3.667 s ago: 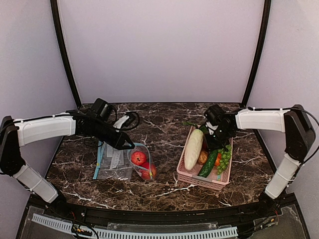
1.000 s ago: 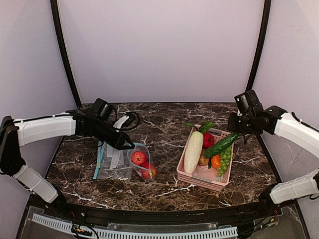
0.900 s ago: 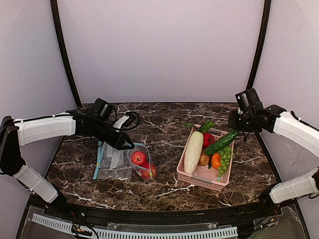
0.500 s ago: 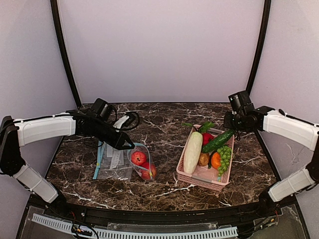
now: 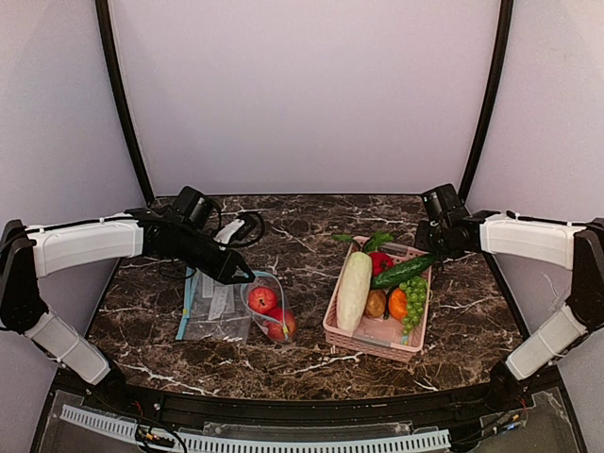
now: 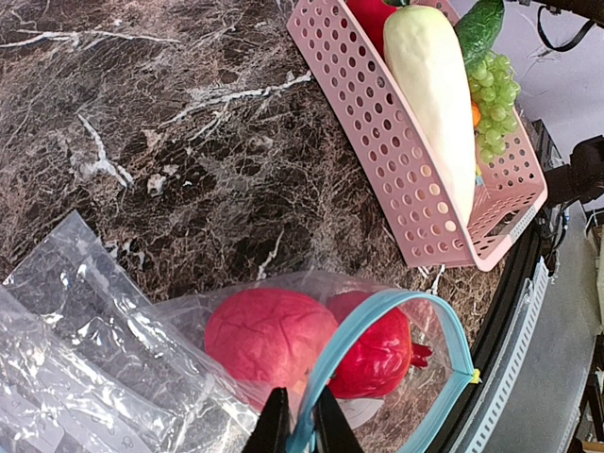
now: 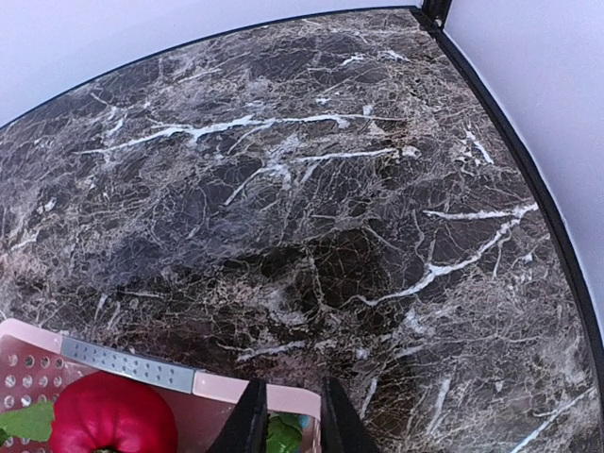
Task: Place the food in the zip-top bag and seal the zipper
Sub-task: Adjust the fake vegetable in the bin, then adjust the fake fruit in the bin.
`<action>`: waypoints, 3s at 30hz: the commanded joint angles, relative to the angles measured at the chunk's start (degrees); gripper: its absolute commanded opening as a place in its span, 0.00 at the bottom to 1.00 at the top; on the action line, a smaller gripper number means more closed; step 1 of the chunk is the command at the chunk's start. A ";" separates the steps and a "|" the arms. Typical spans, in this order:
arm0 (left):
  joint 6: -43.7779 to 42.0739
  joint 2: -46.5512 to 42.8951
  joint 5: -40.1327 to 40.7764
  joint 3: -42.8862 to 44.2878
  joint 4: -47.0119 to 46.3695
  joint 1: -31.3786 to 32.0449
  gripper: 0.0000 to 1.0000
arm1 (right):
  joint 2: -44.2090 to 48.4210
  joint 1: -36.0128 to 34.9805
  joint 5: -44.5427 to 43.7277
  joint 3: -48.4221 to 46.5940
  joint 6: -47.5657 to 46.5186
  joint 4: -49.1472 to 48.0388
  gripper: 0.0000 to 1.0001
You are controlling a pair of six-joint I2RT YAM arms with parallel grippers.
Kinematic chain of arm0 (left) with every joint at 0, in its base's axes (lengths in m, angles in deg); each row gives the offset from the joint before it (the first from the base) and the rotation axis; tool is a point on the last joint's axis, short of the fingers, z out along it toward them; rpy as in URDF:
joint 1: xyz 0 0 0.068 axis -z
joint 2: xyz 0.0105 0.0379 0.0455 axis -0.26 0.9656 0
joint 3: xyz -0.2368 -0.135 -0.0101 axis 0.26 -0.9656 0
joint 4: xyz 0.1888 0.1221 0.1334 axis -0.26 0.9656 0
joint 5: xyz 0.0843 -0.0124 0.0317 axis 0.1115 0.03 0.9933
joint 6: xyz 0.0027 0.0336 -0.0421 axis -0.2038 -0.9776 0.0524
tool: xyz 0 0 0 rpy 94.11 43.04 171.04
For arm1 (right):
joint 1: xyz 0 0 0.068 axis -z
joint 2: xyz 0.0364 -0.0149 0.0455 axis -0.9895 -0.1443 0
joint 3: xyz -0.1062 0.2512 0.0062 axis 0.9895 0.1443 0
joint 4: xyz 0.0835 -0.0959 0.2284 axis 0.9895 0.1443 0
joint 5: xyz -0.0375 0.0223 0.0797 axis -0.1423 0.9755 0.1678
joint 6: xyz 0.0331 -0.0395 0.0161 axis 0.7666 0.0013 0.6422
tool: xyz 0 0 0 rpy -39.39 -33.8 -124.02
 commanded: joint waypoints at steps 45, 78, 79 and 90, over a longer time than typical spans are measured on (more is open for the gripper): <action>0.40 -0.42 0.42 -0.56 1.31 0.10 0.10 | 9.53 -13.90 10.83 4.16 2.49 24.67 0.50; 0.54 -0.06 0.64 -0.63 1.35 0.10 0.09 | 17.37 -30.22 26.88 3.80 -6.13 16.99 0.46; 0.52 -0.05 0.62 -0.67 1.31 0.10 0.09 | 16.93 -30.28 25.51 2.97 -5.48 18.15 0.53; 0.59 -0.22 0.20 -0.51 1.35 0.10 0.09 | 18.52 -17.30 13.94 0.07 -1.81 26.91 0.53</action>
